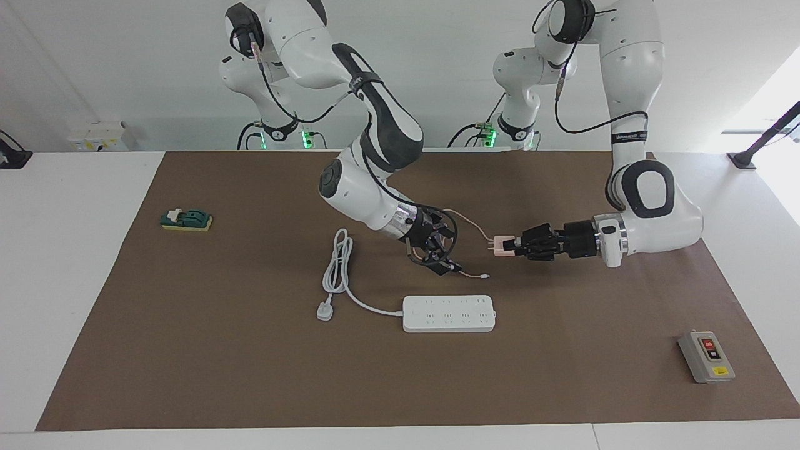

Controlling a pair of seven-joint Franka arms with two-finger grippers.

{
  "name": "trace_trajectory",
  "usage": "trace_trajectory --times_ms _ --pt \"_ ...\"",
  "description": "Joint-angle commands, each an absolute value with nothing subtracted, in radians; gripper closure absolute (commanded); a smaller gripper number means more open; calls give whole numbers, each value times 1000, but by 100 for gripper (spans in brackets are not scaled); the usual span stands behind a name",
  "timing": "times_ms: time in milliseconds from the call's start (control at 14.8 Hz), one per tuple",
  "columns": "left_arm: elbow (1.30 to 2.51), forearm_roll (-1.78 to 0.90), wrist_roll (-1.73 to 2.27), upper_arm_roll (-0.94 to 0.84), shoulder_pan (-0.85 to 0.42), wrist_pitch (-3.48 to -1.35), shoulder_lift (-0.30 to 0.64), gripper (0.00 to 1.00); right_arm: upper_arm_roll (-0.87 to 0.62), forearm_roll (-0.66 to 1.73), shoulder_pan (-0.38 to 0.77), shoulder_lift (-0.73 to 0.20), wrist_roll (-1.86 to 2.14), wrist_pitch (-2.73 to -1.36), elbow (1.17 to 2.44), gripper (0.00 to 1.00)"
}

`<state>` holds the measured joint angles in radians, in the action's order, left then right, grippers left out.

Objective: Plug charger into power strip
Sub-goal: 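Lift the charger with the left gripper while the right gripper withdraws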

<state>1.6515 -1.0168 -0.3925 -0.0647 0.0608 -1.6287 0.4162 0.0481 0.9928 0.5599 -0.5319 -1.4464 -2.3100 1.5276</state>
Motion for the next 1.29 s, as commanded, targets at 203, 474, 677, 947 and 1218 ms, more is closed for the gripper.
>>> trace_trajectory --times_ms 203,474,677,947,1218 --pt "1374 -652 -166 -66 130 -1428 422 100 52 908 433 -491 -1473 -2182 1522 0" --pt "1339 -481 -172 -75 137 -1410 410 100 52 773 355 -447 -1463 -2067 1526 0" --pt "1290 -371 -158 -71 129 -1426 388 100 52 721 301 -407 -1425 -1965 1535 0" --pt "1287 -321 -39 -71 118 -1474 376 100 52 628 221 -358 -1289 -1832 1543 0" --pt "1285 -223 84 -74 72 -1460 357 100 52 546 147 -318 -1088 -1715 1543 0"
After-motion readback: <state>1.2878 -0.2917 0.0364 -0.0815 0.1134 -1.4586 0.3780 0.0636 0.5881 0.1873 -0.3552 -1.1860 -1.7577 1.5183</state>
